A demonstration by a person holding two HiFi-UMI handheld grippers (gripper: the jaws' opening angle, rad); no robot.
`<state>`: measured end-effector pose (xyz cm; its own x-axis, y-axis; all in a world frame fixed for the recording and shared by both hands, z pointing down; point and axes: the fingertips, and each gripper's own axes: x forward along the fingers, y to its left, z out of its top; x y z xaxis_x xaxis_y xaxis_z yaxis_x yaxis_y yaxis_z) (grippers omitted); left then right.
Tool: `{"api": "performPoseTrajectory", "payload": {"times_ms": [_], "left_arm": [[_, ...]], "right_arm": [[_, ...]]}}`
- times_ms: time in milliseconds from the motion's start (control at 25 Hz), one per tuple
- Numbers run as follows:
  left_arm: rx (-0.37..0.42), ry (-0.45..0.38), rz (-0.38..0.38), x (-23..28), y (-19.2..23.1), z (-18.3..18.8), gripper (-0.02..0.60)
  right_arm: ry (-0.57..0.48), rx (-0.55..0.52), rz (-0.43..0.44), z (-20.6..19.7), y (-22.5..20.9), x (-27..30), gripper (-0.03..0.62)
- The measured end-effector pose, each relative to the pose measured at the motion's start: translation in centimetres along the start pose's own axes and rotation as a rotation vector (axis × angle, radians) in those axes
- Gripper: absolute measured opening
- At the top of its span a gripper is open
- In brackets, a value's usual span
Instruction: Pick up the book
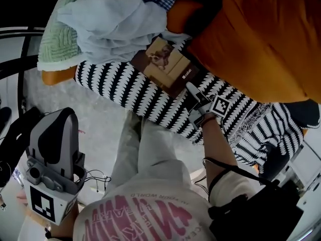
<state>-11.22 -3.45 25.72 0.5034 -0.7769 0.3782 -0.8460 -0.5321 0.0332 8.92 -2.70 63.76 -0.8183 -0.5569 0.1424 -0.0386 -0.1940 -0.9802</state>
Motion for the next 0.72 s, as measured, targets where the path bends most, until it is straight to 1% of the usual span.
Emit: {"api": "performPoseTrajectory", "payload": {"times_ms": [120, 200, 240, 360, 400, 440, 480, 560, 600, 640, 680, 720], "left_arm": [[0.012, 0.011, 0.009, 0.0, 0.2, -0.2, 0.006], [0.014, 0.014, 0.025, -0.2, 0.6, -0.2, 0.006], [0.012, 0.015, 0.038, -0.4, 0.9, -0.3, 0.006], [0.005, 0.019, 0.072, -0.9, 1.6, -0.8, 0.006], [0.006, 0.019, 0.081, -1.0, 1.8, -1.0, 0.006], [0.005, 0.018, 0.089, -1.0, 2.0, -1.0, 0.006], [0.001, 0.017, 0.095, -1.1, 2.1, -1.0, 0.006], [-0.012, 0.014, 0.094, -1.1, 2.1, -0.6, 0.006], [-0.018, 0.016, 0.090, -1.1, 2.1, -0.4, 0.006], [-0.023, 0.020, 0.086, -1.2, 2.0, -0.1, 0.006], [-0.025, 0.023, 0.085, -1.3, 2.1, 0.0, 0.006], [-0.025, 0.026, 0.086, -1.5, 2.2, 0.1, 0.006]], "right_arm": [[0.047, -0.035, -0.035, 0.5, 0.0, 1.9, 0.419], [0.044, -0.019, -0.028, 1.1, 0.2, 2.5, 0.415], [0.032, -0.001, -0.004, 1.5, 0.4, 2.6, 0.395], [-0.028, 0.079, 0.118, 2.4, 1.2, 3.2, 0.257], [-0.042, 0.093, 0.151, 2.6, 1.4, 3.9, 0.256], [-0.038, 0.074, 0.150, 2.6, 1.3, 4.9, 0.258], [-0.014, 0.027, 0.115, 2.4, 1.1, 6.1, 0.266], [0.063, -0.063, 0.009, 1.5, 0.9, 7.8, 0.353], [0.094, -0.075, -0.026, 1.2, 1.1, 8.2, 0.353], [0.112, -0.069, -0.043, 1.0, 1.4, 8.4, 0.340], [0.117, -0.056, -0.050, 0.9, 1.8, 8.4, 0.301], [0.111, -0.044, -0.055, 1.0, 2.0, 8.4, 0.202]]}}
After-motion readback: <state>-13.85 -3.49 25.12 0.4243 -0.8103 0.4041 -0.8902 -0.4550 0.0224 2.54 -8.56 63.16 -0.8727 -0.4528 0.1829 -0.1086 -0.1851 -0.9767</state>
